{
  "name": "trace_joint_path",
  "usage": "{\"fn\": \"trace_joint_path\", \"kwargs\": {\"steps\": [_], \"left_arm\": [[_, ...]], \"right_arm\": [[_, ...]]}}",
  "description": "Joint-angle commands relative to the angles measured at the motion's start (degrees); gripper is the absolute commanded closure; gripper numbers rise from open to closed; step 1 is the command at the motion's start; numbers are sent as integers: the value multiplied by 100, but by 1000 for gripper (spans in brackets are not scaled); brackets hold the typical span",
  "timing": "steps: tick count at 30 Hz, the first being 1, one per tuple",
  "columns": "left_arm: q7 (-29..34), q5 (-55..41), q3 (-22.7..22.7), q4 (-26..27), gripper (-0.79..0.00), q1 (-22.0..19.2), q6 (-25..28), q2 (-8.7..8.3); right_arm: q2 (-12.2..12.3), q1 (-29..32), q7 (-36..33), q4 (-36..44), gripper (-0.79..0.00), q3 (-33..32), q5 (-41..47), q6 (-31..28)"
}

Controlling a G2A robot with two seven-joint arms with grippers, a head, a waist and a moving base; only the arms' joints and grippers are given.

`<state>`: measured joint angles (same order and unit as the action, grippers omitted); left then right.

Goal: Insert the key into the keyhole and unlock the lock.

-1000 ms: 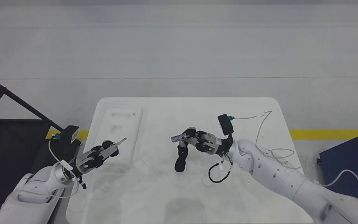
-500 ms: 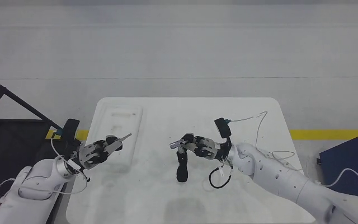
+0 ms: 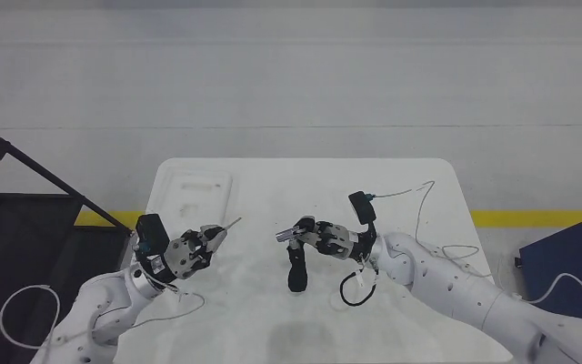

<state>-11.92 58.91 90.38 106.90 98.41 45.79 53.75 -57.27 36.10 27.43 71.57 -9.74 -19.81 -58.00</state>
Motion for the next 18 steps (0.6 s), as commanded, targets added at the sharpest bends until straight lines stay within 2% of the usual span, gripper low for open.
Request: {"fn": "trace_joint_path", "kwargs": {"steps": [1,4,7,13,18], "left_arm": [[-359,436,-129,14,0,-27,152,14],[-759,1049,-308,-67,0,-154,629,14],[-1153,1850,-399,-123,0,-261,710,8],[-1906,2805,-460,-98,0,-348,458,-4],[-2408,3205,-593,-178,0,-333,320,-11]], "right_arm": [[0,0,0,0,0,0,0,0],[0,0,0,0,0,0,0,0],[-8,105,-129,95,0,-66,50,28],[-43,328,-535,249,0,-284,208,0],[-104,416,-764,336,0,-395,462,0]]}}
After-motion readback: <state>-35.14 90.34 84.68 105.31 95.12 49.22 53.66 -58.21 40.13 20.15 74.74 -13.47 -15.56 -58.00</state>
